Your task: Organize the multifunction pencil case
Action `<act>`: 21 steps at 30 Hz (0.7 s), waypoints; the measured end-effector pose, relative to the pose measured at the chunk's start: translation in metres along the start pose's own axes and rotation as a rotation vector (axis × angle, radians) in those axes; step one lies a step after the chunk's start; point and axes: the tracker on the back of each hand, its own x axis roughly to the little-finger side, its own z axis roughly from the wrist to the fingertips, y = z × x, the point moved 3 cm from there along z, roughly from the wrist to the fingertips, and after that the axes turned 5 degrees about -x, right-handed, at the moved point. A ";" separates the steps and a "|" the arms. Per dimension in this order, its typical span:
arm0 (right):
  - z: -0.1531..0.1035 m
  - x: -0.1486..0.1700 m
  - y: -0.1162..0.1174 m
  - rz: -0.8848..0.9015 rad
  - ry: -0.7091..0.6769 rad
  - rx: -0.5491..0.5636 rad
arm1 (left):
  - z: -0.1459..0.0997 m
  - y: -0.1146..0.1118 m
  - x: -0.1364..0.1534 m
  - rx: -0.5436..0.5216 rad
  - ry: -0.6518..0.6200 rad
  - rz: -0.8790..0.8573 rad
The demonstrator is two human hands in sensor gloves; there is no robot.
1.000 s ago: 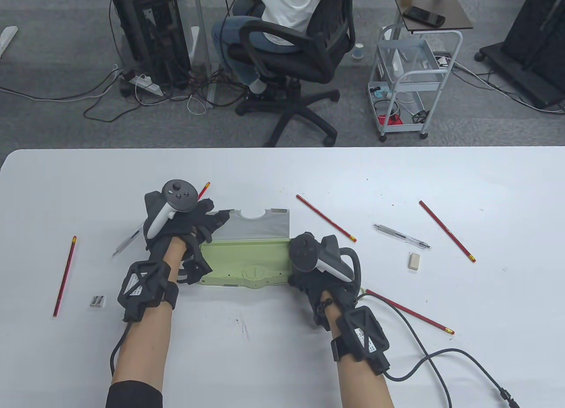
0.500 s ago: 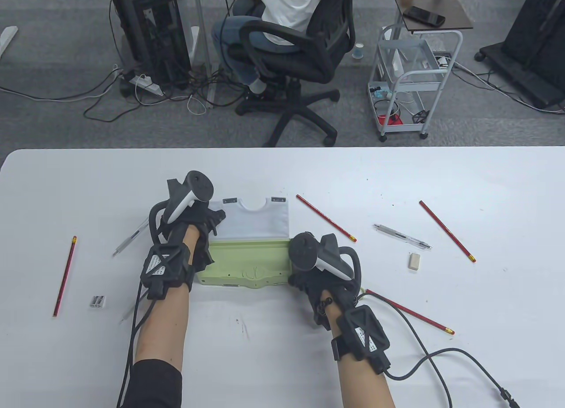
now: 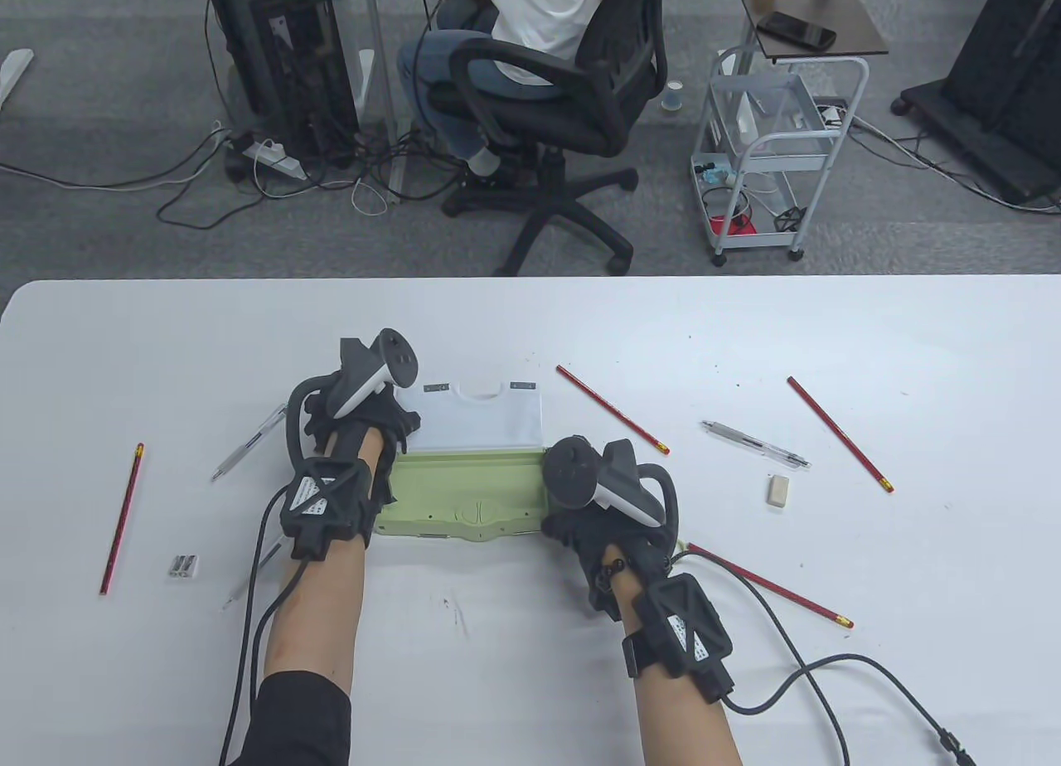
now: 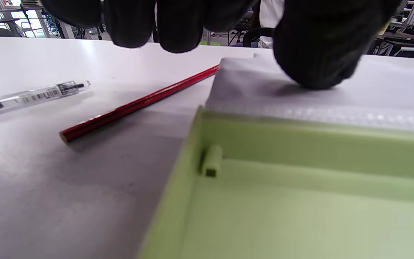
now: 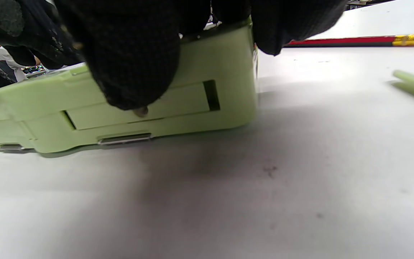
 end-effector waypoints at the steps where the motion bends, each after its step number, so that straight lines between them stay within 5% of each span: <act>1: 0.000 0.000 0.000 -0.005 0.001 -0.001 | 0.000 -0.001 -0.001 0.005 0.000 0.003; 21: -0.001 0.000 0.000 -0.002 0.001 -0.002 | -0.001 -0.005 -0.004 0.018 -0.029 -0.003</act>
